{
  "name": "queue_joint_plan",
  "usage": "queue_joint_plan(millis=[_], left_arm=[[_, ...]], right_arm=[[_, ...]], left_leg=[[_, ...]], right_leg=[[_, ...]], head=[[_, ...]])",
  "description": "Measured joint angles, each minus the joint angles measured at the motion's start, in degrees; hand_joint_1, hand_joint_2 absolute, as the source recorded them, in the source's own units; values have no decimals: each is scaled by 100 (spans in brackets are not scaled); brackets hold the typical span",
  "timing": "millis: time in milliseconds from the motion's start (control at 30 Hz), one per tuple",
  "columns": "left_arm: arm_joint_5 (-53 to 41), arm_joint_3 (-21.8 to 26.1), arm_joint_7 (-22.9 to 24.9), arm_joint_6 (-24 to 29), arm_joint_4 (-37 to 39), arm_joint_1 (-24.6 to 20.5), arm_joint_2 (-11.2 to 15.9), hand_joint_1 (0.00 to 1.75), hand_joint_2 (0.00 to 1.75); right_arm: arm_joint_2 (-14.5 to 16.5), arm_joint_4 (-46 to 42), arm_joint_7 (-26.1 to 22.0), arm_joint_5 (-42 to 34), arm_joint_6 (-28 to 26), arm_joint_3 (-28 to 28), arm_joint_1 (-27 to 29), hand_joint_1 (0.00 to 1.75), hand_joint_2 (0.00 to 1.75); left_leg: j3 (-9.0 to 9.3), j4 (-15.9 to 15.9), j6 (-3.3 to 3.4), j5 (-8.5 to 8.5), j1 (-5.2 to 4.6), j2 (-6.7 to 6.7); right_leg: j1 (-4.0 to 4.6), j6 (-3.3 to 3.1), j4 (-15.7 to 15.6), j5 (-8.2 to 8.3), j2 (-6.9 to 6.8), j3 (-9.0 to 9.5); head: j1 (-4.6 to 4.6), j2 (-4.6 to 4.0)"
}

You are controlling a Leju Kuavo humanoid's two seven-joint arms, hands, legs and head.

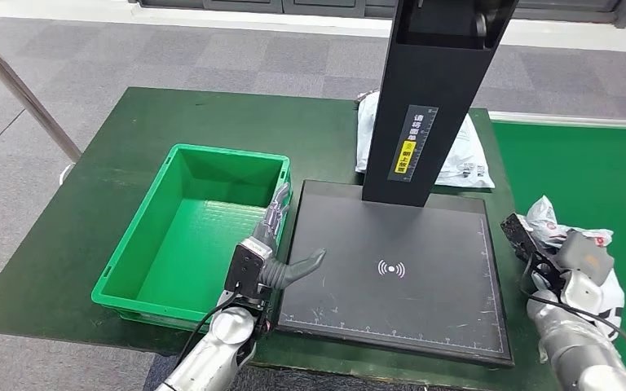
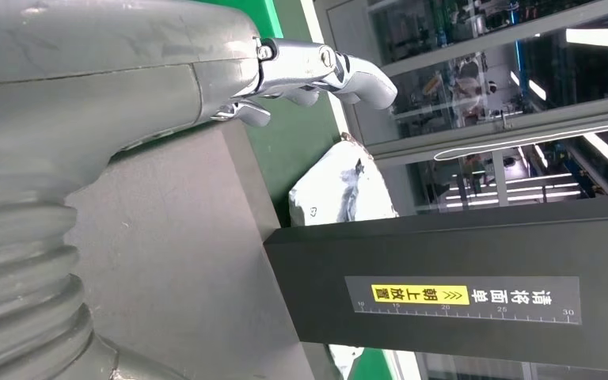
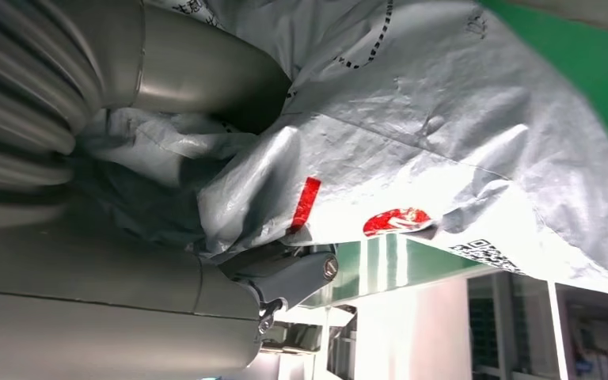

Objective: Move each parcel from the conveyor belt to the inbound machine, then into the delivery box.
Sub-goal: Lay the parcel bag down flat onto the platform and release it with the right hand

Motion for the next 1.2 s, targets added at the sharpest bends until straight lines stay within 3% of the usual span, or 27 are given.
queue_joint_plan(millis=[67,167,267,367,500,767,900,1200], left_arm=[[-33,0,1,54,-7,4,1,0,175],[-143,1,2,201,-15,7,2,0,175],[-261,1,-21,310,-19,6,1,0,175],[-306,2,-60,339,-24,4,-2,0,175],[-312,2,-84,311,-50,-11,-23,0,175],[-262,2,-211,355,87,-246,-144,0,175],[-267,1,-212,362,159,-341,-182,0,175],[-262,1,-196,475,121,-396,-207,0,175]], right_arm=[[76,-127,-582,-451,-101,-36,40,175,175],[361,-834,-1985,-1791,-8,-128,313,175,175],[809,-2207,-2602,-2989,523,-19,949,175,175],[1217,-3680,-2746,-3645,819,511,1626,175,175],[1449,-4741,-2736,-4015,1006,1251,2006,175,175],[1574,-5136,-2816,-4539,1659,2639,1870,175,175],[1609,-4927,-2754,-4687,1742,3028,1633,0,175],[1615,-4302,-2135,-4225,1608,3233,1379,0,175]], left_leg=[[-3,0,0,0,0,1],[-2,-1,-2,-2,4,8],[0,-2,-9,-6,14,13],[2,-5,-24,-13,17,22],[7,-7,-33,-17,22,33],[6,-6,-35,-11,23,28],[6,-5,-38,-7,23,24],[3,-4,-37,-9,23,21]], right_leg=[[0,0,0,0,1,-2],[4,-1,1,0,9,-6],[17,-8,3,-4,15,-8],[25,-23,10,-13,23,-17],[25,-34,15,-20,31,-21],[22,-34,15,-14,24,-18],[22,-34,14,-12,21,-16],[22,-34,13,-12,20,-16]], head=[[1,0],[0,0],[0,-1],[-2,0],[-2,0],[-2,0],[-2,0],[-2,0]])
